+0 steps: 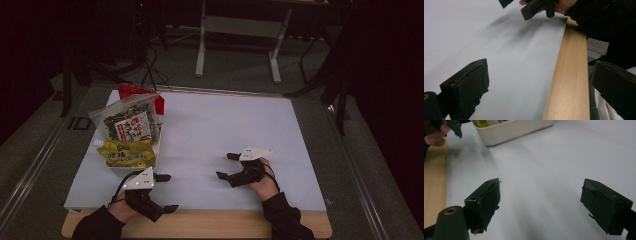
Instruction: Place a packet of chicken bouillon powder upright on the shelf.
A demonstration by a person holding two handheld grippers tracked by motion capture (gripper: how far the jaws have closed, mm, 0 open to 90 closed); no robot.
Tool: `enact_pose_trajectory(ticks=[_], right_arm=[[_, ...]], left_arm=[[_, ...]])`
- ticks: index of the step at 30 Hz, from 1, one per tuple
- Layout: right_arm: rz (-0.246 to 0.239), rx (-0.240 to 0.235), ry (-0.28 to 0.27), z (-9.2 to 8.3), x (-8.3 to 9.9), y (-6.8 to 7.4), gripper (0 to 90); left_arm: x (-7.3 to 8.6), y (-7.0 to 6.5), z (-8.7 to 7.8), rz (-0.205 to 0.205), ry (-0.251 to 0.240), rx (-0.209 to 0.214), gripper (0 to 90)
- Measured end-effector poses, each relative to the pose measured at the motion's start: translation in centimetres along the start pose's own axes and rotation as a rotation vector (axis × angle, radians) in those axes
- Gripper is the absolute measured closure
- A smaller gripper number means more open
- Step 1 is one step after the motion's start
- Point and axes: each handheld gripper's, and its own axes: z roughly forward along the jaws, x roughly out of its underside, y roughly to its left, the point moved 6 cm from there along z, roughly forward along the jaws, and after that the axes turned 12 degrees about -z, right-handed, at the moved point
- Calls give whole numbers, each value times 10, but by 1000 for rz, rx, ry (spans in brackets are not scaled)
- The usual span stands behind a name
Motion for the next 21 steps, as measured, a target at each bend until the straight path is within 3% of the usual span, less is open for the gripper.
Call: enact_pose_trajectory(ticks=[15,21], right_arm=[[6,29,45,-19,16,10,151],[29,37,51,-24,23,11,151]], left_arm=[[0,0,1,-2,0,1,21],[1,-1,2,-1,3,1,21]])
